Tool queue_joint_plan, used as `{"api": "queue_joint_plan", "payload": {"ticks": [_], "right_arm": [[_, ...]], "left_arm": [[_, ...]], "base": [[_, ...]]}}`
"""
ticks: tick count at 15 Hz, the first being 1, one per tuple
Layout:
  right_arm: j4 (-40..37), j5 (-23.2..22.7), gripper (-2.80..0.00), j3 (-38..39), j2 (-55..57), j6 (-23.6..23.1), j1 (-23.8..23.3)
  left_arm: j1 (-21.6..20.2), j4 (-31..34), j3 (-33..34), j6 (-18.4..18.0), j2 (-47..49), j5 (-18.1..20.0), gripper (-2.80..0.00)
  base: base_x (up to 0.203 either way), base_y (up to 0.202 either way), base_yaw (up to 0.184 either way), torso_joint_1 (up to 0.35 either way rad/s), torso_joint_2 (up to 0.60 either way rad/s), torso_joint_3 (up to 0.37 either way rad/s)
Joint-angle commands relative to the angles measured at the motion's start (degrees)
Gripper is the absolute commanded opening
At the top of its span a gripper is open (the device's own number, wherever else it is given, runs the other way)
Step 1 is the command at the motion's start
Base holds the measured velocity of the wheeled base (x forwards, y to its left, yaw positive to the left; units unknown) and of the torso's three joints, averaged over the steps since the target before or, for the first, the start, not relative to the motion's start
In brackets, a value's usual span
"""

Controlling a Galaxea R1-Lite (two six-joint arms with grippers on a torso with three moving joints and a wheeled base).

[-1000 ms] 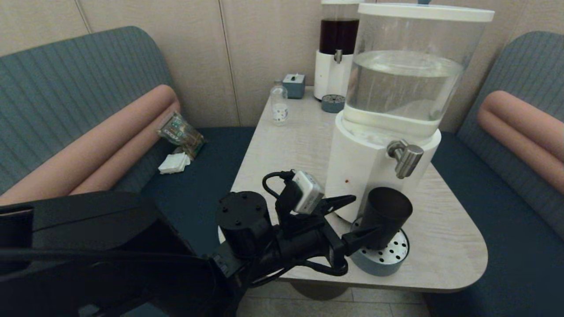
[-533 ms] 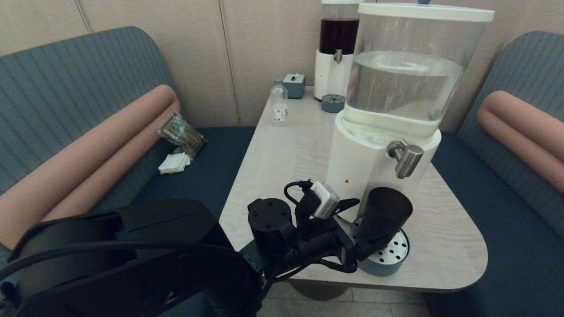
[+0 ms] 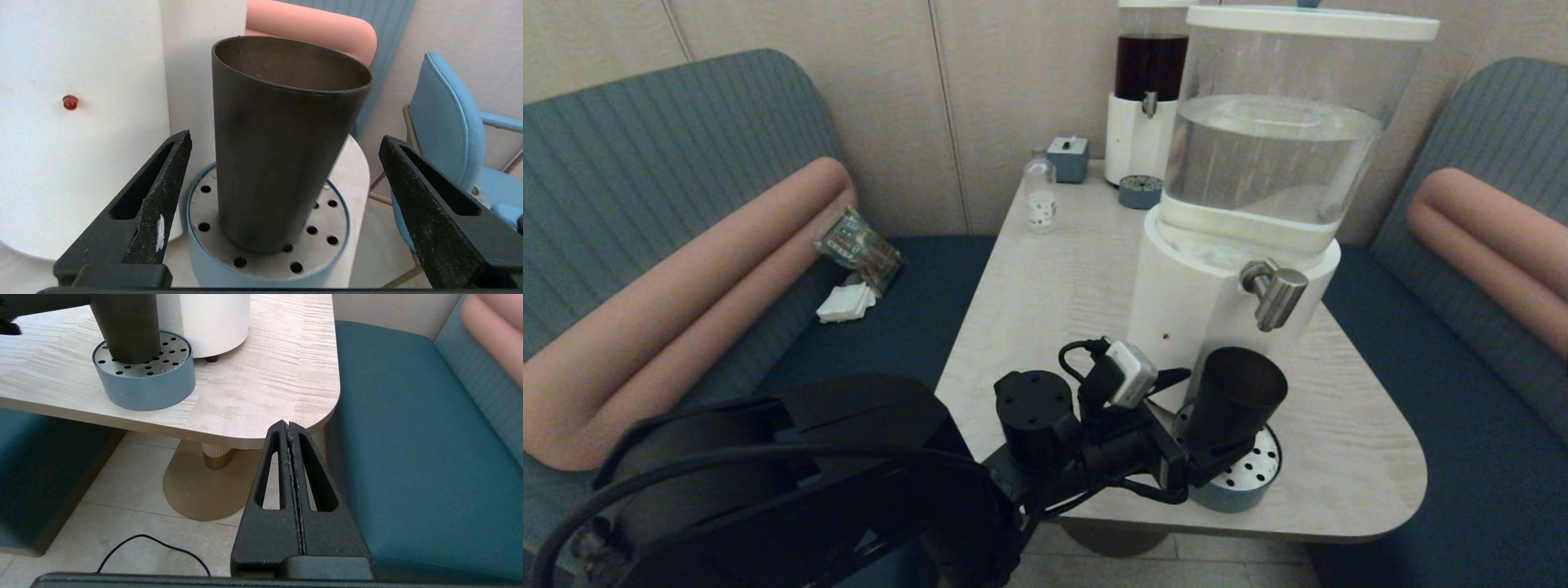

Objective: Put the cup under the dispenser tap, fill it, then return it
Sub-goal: Place the cup next to the water dispenser

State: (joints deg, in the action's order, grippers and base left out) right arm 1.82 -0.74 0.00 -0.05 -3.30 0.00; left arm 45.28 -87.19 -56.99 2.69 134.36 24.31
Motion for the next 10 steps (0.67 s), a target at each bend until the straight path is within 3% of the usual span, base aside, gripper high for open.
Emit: {"api": "queue_joint_plan", "payload": {"ticks": [1,10], "right_arm": [[0.0,0.0,-2.80,0.8,0.0,0.0,0.0],[0.0,0.0,-2.80,0.9,0.0,0.0,0.0]], "left_arm": [[0.0,-0.5,-1.6,0.0,1.8,0.2,0.00],[0.1,-0.5,-8.1,0.2,6.8,0.8,0.00]], "base": [[0.000,0.000,0.000,0.000,0.00,0.000],[0.000,0.000,0.000,0.000,0.00,0.000]]}}
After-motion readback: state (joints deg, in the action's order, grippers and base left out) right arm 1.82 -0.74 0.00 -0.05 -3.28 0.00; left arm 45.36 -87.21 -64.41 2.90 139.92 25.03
